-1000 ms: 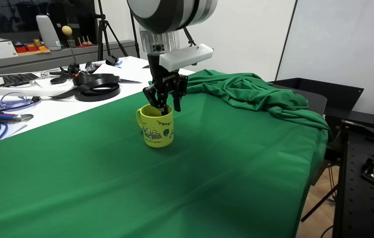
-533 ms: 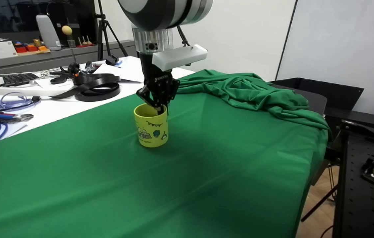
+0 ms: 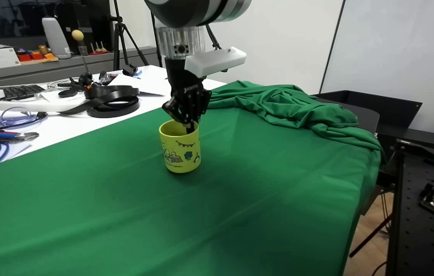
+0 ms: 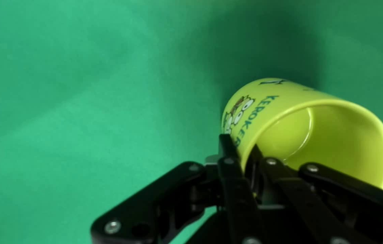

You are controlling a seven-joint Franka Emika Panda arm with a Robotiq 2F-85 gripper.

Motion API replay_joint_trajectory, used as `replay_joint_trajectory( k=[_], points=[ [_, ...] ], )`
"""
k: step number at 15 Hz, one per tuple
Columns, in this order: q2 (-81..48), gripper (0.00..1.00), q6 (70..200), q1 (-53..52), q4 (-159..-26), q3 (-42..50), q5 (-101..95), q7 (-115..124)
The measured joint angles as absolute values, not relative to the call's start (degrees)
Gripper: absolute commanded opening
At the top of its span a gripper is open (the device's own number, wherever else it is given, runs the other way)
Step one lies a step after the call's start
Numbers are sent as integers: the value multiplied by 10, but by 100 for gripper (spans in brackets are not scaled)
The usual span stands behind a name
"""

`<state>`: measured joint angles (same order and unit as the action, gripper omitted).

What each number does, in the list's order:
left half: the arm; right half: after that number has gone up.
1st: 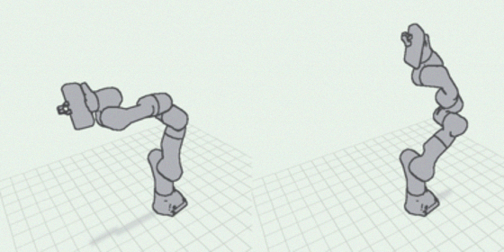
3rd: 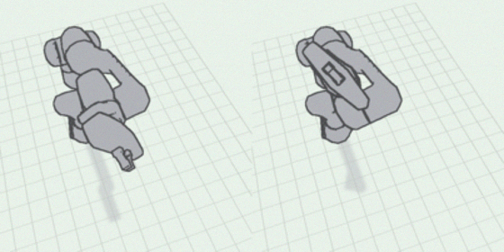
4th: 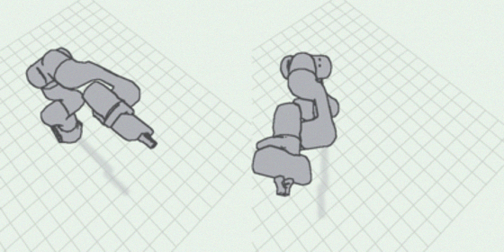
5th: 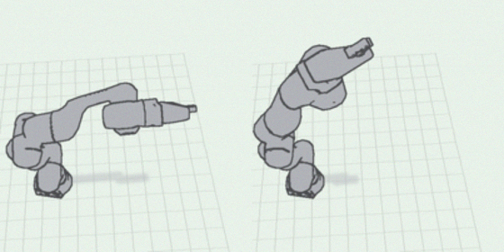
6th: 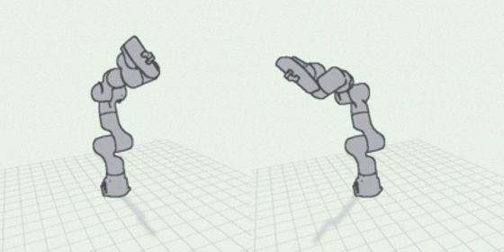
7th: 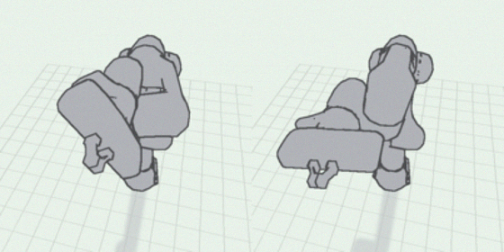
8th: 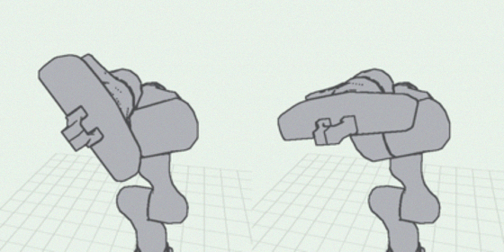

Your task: Move the yellow mug forward

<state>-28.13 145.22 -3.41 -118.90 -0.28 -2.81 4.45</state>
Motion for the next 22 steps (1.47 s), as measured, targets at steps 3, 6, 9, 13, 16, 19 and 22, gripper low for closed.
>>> replay_joint_trajectory(
  k=[3, 6, 9, 13, 16, 19, 22],
  points=[
    [-235, 2, 1451, -36, -1240, 4, -35, 46],
    [-189, 2, 1458, -35, -1300, 18, -34, 58],
    [-156, 2, 1483, -23, -1358, 33, -31, 73],
    [-141, 2, 1533, 2, -1417, 49, -22, 83],
    [-141, 36, 1559, 14, -1434, 52, -10, 84],
    [-141, 55, 1569, 17, -1437, 52, 4, 84],
    [-135, 76, 1577, 17, -1437, 51, 12, 84]
  ],
)
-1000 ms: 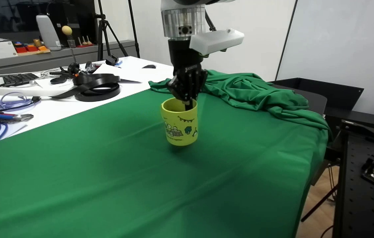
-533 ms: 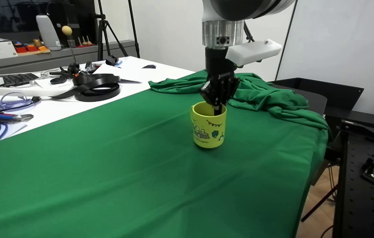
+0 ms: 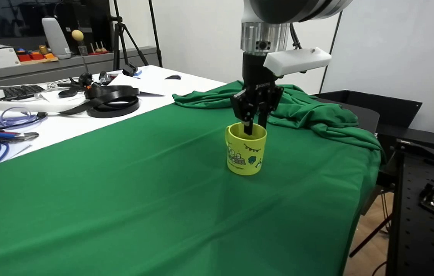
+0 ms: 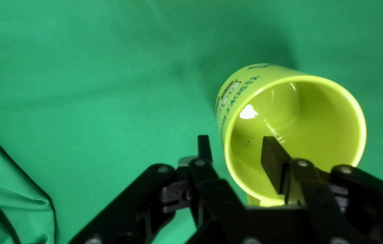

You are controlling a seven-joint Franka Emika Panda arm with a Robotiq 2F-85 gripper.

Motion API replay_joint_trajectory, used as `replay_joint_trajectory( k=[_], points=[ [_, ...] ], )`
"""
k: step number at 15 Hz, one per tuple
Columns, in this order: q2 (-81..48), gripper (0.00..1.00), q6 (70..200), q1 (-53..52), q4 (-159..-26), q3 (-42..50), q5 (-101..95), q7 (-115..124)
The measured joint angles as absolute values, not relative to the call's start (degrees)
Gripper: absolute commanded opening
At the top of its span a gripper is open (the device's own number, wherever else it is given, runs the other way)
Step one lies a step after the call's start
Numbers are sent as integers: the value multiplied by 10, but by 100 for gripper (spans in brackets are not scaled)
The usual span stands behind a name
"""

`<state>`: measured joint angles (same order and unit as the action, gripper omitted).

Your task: Move the yellow mug forward

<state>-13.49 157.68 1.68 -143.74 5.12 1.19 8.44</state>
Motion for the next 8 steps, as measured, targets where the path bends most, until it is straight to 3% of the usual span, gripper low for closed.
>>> replay_joint_trajectory(
  k=[3, 8],
  points=[
    [-121, 96, 1580, 16, -1439, 50, 12, 84],
    [-83, 100, 1567, 14, -1449, 37, 24, 81]
  ],
)
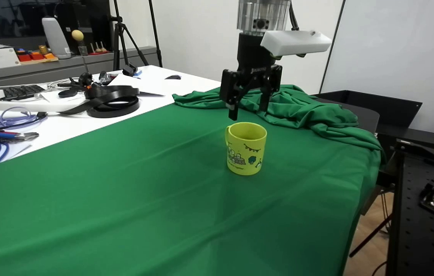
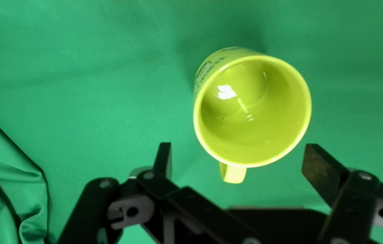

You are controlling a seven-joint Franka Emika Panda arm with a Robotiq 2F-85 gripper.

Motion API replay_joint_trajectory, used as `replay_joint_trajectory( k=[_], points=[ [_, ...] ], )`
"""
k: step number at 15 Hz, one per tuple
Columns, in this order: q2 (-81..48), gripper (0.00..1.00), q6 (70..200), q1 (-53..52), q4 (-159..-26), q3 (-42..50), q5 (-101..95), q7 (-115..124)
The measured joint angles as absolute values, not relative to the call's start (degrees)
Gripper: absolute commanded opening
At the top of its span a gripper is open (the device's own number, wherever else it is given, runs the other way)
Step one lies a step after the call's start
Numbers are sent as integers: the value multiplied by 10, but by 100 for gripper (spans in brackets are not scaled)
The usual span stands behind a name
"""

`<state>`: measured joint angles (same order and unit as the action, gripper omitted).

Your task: Move the yellow mug forward

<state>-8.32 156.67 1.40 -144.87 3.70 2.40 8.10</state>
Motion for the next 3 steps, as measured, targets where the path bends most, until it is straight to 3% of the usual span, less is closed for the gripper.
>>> replay_joint_trajectory(
  k=[3],
  points=[
    [-59, 100, 1530, 12, -1450, 23, 33, 68]
  ],
)
